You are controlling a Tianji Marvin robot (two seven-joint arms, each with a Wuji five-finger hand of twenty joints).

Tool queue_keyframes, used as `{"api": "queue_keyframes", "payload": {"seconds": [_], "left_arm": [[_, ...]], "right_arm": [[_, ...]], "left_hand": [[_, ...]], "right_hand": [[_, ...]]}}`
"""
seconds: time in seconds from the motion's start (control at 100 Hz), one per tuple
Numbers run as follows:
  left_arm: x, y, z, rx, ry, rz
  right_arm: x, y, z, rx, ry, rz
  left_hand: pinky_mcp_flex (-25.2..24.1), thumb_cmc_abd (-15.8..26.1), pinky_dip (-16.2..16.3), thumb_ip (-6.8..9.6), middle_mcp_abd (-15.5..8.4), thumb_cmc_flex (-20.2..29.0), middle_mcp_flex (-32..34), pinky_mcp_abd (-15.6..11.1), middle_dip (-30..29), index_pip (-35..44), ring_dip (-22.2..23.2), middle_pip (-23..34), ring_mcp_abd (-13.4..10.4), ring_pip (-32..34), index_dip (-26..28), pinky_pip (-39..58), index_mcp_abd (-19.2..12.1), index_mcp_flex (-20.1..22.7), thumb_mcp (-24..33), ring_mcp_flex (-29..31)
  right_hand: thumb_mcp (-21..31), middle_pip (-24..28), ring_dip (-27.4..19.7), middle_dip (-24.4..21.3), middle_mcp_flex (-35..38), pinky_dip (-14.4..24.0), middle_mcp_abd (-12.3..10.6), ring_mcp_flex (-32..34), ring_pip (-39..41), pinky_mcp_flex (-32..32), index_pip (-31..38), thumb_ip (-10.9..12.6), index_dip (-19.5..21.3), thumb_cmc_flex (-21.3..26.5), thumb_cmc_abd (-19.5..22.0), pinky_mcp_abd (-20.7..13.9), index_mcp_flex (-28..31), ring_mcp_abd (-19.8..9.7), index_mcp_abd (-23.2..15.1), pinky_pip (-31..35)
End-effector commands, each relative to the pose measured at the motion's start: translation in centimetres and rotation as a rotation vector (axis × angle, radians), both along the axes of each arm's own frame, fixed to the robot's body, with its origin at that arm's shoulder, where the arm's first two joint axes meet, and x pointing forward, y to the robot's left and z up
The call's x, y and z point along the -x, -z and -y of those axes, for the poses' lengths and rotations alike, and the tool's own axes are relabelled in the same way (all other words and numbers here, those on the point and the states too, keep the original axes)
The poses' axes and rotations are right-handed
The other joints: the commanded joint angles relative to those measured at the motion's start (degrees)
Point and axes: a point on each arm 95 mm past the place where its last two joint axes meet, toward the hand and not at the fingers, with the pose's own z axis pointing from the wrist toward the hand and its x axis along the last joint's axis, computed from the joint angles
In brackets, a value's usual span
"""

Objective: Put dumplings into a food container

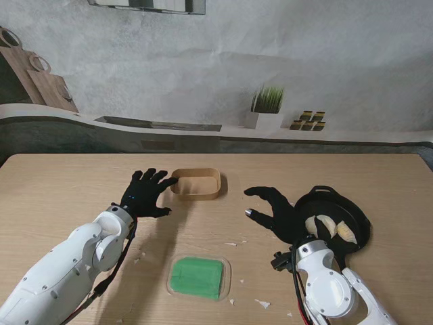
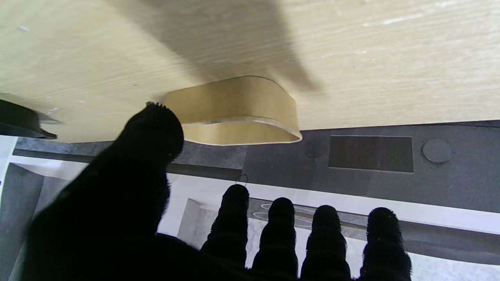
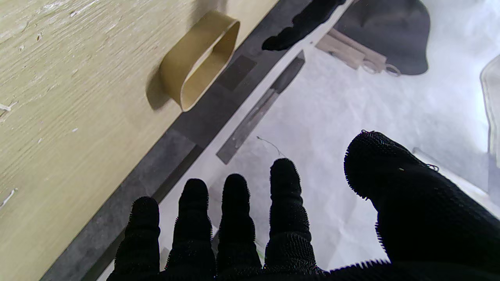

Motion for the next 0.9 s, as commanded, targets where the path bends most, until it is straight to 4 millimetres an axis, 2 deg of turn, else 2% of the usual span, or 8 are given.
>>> {"api": "queue_keyframes", "payload": {"seconds": [0.0, 0.11, 0.45, 0.63, 0.74, 0.77, 0.84, 0.89], "left_arm": [[-0.9, -0.3, 0.4, 0.014, -0.014, -0.004], [-2.1, 0.3, 0.7, -0.014, -0.016, -0.004], [-5.3, 1.9, 2.4, -0.071, -0.015, -0.039], [-5.9, 2.8, 3.1, -0.095, -0.007, -0.059], [-6.1, 3.5, 3.3, -0.07, 0.006, -0.055], [-6.2, 3.7, 3.4, -0.065, 0.013, -0.054], [-6.3, 4.2, 3.6, -0.059, 0.027, -0.048], [-6.4, 4.5, 3.8, -0.049, 0.035, -0.044]], "right_arm": [[0.3, 0.0, -0.3, -0.005, -0.009, -0.004], [0.3, -0.1, -0.1, -0.004, -0.002, 0.001], [0.2, -0.1, 0.3, -0.006, 0.02, 0.008], [0.0, -0.2, 0.7, -0.011, 0.035, 0.018], [0.0, -0.2, 0.7, -0.012, 0.042, 0.024], [0.0, -0.2, 0.8, -0.01, 0.043, 0.024], [0.0, -0.3, 0.8, -0.01, 0.047, 0.029], [0.0, -0.3, 0.9, -0.009, 0.05, 0.038]], "left_hand": [[-0.9, -2.2, 1.0, 1.27, -1.9, -0.4, -2.0, -0.8, 1.0, -0.9, 0.7, -1.7, -0.9, -1.6, -0.6, -2.5, -2.5, -2.2, 1.8, -2.6], [-0.8, -3.8, 1.4, 0.41, -2.0, -1.0, -2.2, -0.6, 2.1, 0.1, 1.1, -2.6, -0.6, -1.8, -0.2, -3.5, -3.5, -0.9, 4.4, -2.7], [-0.9, -4.9, 1.7, 0.16, -2.3, 0.2, -2.0, -0.7, 2.5, 3.5, 1.4, -2.7, -0.5, -1.8, 1.4, -4.4, -6.7, 3.3, 6.7, -2.6], [-0.8, -4.0, 2.3, -0.12, -2.4, 0.7, -1.4, -0.5, 2.8, 14.1, 2.1, -1.2, -0.5, -1.0, 7.4, -5.2, -8.0, 9.1, 8.8, -2.4], [-0.5, -2.8, 2.9, -0.1, -2.1, 3.2, 0.3, -0.6, 3.9, 23.4, 3.4, 3.6, -0.6, 2.2, 13.0, -3.9, -8.6, 14.8, 11.0, -1.3], [-0.4, -2.6, 2.4, -0.26, -3.3, 3.6, 0.8, -0.5, 3.7, 24.9, 3.3, 5.3, -0.6, 2.8, 14.1, -3.9, -8.8, 16.2, 11.6, -1.1], [-0.4, -4.6, 1.6, -3.35, -3.5, 7.1, 1.2, -0.4, 3.6, 28.7, 3.3, 10.0, -0.6, 4.8, 14.9, -3.4, -9.9, 19.5, 9.5, -0.7], [-0.3, -5.5, 1.1, -3.66, -3.9, 10.9, 2.1, -0.5, 4.6, 32.8, 3.2, 14.9, -0.8, 6.7, 13.6, -2.5, -10.5, 21.7, 6.4, -0.3]], "right_hand": [[1.0, 0.2, -0.1, -0.3, 0.1, 0.1, 0.1, -1.1, 0.5, -0.4, 0.0, 2.5, -0.7, -0.4, -0.9, -1.3, 0.2, -1.3, -1.8, -0.8], [1.0, 0.3, -0.1, -0.3, 0.3, 0.1, 0.2, -1.0, 0.5, -0.4, -0.1, 2.5, -0.7, -0.3, -0.9, -1.3, 0.4, -1.2, -1.8, -0.8], [1.1, 0.3, -0.1, -0.2, 0.3, 0.2, 0.2, -1.1, 0.5, -0.4, -0.1, 2.5, -0.6, -0.3, -0.9, -1.3, 0.8, -1.3, -1.7, -0.8], [1.2, 0.4, -0.1, -0.2, 0.3, 0.3, 0.1, -1.2, 0.5, -0.5, 0.0, 2.5, -0.5, -0.3, -0.8, -1.4, 1.0, -1.3, -1.5, -0.7], [1.6, 0.6, 0.0, -0.1, 0.7, 0.3, 0.1, -1.1, 0.7, -0.4, 0.2, 2.6, -0.4, 0.5, -1.5, -1.4, 1.5, -1.2, -1.4, -0.7], [1.8, 0.6, 0.0, -0.1, 0.7, 0.3, -0.1, -1.1, 0.8, -0.4, 0.2, 2.6, -0.4, 0.6, -1.6, -1.4, 1.6, -1.3, -1.5, -0.7], [2.0, 0.8, 0.1, 0.0, 1.2, 0.4, -0.7, -1.1, 0.9, -0.3, 0.3, 2.5, -0.3, 0.9, -1.8, -1.4, 1.9, -1.4, -1.6, -0.6], [2.2, 0.9, 0.2, 0.0, 1.6, 0.4, -1.0, -0.9, 1.1, -0.2, 0.3, 2.5, -0.3, 1.1, -2.0, -1.3, 2.1, -1.4, -1.5, -0.5]]}}
